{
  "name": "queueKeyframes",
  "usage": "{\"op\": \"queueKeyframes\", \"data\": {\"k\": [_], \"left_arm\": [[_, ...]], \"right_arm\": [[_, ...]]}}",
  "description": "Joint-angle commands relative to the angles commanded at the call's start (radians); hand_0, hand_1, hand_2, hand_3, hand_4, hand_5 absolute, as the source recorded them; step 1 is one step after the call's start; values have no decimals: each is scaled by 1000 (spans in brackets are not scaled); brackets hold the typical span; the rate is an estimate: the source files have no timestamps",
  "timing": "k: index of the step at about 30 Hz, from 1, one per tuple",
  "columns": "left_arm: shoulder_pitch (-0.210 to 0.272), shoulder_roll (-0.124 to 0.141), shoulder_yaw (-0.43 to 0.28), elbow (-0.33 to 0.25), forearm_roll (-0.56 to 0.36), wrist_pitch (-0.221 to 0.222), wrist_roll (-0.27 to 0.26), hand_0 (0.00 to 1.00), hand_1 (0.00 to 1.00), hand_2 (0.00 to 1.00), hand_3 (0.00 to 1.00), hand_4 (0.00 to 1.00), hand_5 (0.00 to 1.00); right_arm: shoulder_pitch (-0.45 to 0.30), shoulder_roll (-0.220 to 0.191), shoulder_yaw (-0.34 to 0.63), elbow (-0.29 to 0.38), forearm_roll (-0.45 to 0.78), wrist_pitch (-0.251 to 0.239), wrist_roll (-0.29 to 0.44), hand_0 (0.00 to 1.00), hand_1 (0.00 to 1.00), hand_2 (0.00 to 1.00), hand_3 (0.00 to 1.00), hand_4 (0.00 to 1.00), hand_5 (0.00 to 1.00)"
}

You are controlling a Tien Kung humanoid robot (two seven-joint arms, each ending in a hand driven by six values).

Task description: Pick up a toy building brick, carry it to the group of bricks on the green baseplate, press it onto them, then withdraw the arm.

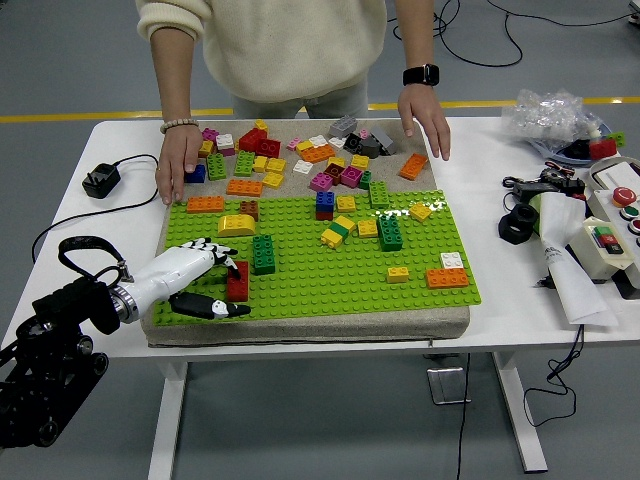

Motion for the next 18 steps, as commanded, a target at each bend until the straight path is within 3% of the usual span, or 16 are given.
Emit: {"op": "queueKeyframes", "data": {"k": [18], "left_arm": [[-2, -7, -13, 41, 0, 22, -9, 998, 940, 941, 638, 998, 808]], "right_arm": [[0, 0, -1, 0, 3, 1, -1, 794, 711, 755, 716, 908, 552]]}}
